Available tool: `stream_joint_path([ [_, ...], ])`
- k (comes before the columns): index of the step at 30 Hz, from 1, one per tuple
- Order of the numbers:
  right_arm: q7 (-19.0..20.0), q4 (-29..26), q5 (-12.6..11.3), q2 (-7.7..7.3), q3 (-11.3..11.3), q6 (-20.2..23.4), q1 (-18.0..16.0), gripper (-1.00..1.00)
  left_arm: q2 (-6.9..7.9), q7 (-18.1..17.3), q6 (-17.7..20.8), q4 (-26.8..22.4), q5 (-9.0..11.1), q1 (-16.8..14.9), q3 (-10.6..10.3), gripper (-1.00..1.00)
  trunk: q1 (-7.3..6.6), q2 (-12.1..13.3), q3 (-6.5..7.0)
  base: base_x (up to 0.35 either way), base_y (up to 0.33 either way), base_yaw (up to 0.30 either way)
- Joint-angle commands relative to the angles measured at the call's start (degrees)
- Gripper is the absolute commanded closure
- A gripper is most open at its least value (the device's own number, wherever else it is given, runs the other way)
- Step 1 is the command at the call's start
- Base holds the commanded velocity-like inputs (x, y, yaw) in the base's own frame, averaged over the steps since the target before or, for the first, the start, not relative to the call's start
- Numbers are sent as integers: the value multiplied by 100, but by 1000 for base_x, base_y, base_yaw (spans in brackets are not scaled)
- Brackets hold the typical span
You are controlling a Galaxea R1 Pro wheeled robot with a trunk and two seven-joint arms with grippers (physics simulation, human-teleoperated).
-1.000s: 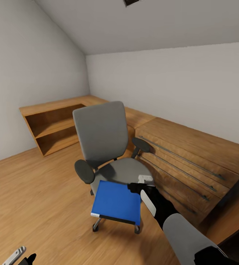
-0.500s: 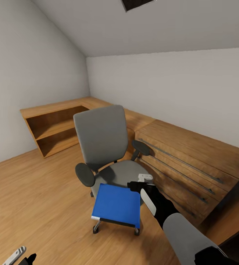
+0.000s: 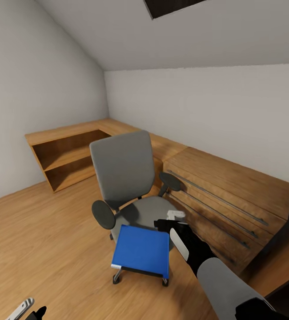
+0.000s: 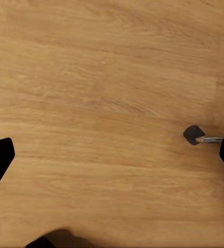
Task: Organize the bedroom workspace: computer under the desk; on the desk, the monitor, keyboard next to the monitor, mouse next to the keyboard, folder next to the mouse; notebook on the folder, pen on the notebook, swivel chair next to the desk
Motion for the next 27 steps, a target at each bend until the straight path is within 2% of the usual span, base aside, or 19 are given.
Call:
stream_joint_path([
  [1, -56, -9, -61, -10, 30, -11, -3, -100, -20, 33, 32, -12, 57, -1, 2, -100, -23, 39, 13, 0, 0, 0],
  [9, -57, 0, -67, -175, 30, -284, 12, -100, -82, 41, 29, 121, 50, -1, -69, -100, -23, 39, 13, 0, 0, -8],
  [10, -54, 12, -81, -309, 30, -442, 30, -100, -91, 37, 10, 237, 28, -1, -206, -100, -23, 39, 13, 0, 0, -67],
  [12, -48, 27, -88, -371, 30, -519, 47, -100, -98, 35, -53, 282, 19, -1, -265, -100, -23, 39, 13, 0, 0, -73],
  [15, -39, 37, -93, -408, 30, -569, 74, -100, -103, 34, -201, 318, 17, -1, -303, -100, -23, 39, 13, 0, 0, -48],
  [18, -40, 180, -94, -397, 44, -802, 87, -100, -105, 34, -390, 454, 16, -1, -322, -100, -23, 39, 13, 0, 0, -17],
  [20, -40, 446, -89, -356, 51, -1246, 121, -100, -107, 33, -535, 577, 17, -1, -334, -100, -23, 39, 13, 0, 0, -16],
  [27, -41, 521, -94, -357, 47, -1305, 129, -100, -118, 29, -733, 645, 15, -1, -337, -100, -23, 39, 13, 0, 0, -150],
])
